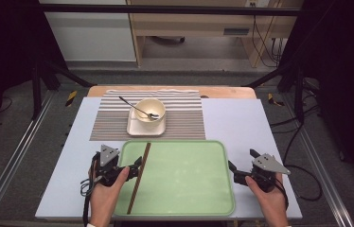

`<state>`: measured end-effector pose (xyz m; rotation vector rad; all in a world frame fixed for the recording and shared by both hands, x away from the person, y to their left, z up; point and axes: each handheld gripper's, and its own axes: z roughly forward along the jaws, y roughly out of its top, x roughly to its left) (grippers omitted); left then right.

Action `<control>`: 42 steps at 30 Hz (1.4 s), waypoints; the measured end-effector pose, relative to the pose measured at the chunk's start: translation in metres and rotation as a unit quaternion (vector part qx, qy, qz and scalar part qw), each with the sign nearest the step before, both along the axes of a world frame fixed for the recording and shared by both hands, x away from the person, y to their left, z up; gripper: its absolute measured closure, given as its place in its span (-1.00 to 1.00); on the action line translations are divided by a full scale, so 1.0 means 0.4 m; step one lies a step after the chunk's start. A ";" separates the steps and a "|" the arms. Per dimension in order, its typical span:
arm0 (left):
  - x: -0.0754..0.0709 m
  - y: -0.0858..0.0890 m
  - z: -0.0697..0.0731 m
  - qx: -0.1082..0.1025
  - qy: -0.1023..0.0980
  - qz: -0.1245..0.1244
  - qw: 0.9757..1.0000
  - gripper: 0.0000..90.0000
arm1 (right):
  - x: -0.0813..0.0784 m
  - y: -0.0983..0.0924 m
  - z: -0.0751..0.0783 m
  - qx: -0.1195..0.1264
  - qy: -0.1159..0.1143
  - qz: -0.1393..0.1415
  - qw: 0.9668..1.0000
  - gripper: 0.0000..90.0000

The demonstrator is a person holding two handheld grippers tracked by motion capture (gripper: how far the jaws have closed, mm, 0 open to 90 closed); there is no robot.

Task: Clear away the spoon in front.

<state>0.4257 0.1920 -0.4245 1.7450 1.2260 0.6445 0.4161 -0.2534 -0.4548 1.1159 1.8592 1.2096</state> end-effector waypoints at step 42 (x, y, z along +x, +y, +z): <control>0.317 0.018 0.046 0.020 -0.011 0.029 0.999 -0.70 | 0.002 0.009 -0.003 -0.013 0.000 0.003 1.000 -0.79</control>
